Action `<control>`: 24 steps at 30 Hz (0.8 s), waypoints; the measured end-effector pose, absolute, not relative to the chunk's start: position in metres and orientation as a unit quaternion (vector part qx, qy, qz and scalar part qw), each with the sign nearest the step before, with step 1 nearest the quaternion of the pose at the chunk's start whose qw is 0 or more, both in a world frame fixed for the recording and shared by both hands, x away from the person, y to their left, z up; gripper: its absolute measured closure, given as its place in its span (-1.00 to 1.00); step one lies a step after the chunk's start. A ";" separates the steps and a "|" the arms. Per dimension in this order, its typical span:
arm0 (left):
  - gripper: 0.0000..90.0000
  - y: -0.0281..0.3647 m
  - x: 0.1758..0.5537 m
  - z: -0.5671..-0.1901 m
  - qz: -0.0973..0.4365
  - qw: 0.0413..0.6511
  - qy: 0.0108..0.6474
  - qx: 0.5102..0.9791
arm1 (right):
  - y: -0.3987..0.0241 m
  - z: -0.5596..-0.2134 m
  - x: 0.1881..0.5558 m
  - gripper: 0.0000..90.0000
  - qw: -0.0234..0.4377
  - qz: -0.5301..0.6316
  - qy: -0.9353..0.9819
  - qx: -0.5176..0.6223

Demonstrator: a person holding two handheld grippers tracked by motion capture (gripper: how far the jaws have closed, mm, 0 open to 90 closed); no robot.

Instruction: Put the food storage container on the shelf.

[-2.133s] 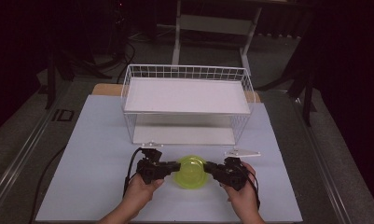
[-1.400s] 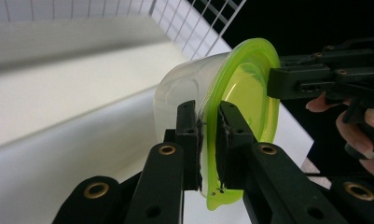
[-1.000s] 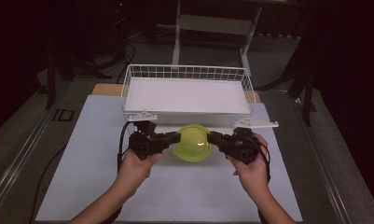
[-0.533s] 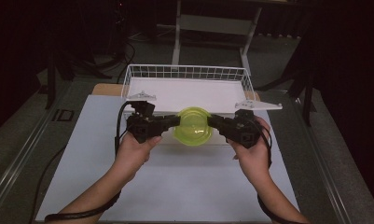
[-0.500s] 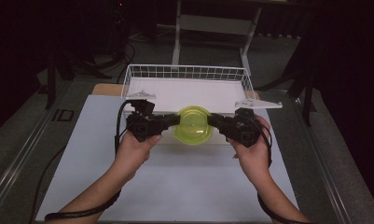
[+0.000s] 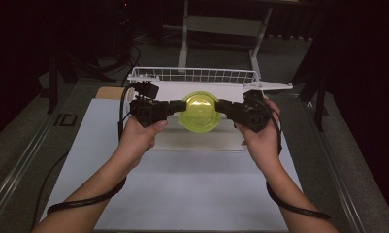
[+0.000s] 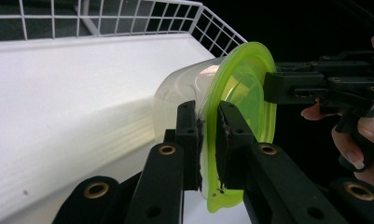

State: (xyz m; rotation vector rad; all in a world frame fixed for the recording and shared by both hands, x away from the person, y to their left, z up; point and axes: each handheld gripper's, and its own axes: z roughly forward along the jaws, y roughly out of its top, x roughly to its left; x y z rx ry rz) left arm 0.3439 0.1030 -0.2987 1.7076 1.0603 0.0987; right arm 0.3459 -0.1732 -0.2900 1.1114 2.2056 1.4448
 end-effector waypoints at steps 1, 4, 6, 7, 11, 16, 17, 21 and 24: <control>0.81 0.103 0.347 -0.299 0.040 0.535 0.446 0.716 | -0.173 -0.289 0.349 0.75 0.139 0.500 0.763 0.386; 0.81 0.104 0.355 -0.299 0.035 0.536 0.449 0.714 | -0.172 -0.288 0.356 0.75 0.138 0.497 0.763 0.389; 0.81 0.104 0.359 -0.298 0.036 0.534 0.452 0.714 | -0.170 -0.287 0.360 0.75 0.141 0.493 0.764 0.390; 0.81 0.104 0.361 -0.298 0.033 0.534 0.453 0.713 | -0.170 -0.287 0.362 0.75 0.140 0.492 0.764 0.393; 0.81 0.105 0.371 -0.300 0.026 0.530 0.459 0.712 | -0.169 -0.287 0.372 0.75 0.132 0.488 0.764 0.401; 0.80 0.104 0.381 -0.303 0.023 0.523 0.471 0.710 | -0.168 -0.289 0.383 0.75 0.123 0.481 0.766 0.409; 0.80 0.104 0.383 -0.304 0.018 0.520 0.475 0.710 | -0.167 -0.290 0.385 0.75 0.120 0.477 0.767 0.413; 0.80 0.105 0.392 -0.305 0.014 0.516 0.482 0.708 | -0.165 -0.291 0.394 0.75 0.114 0.471 0.767 0.421; 0.79 0.105 0.396 -0.304 0.013 0.517 0.483 0.706 | -0.165 -0.291 0.400 0.75 0.099 0.470 0.766 0.428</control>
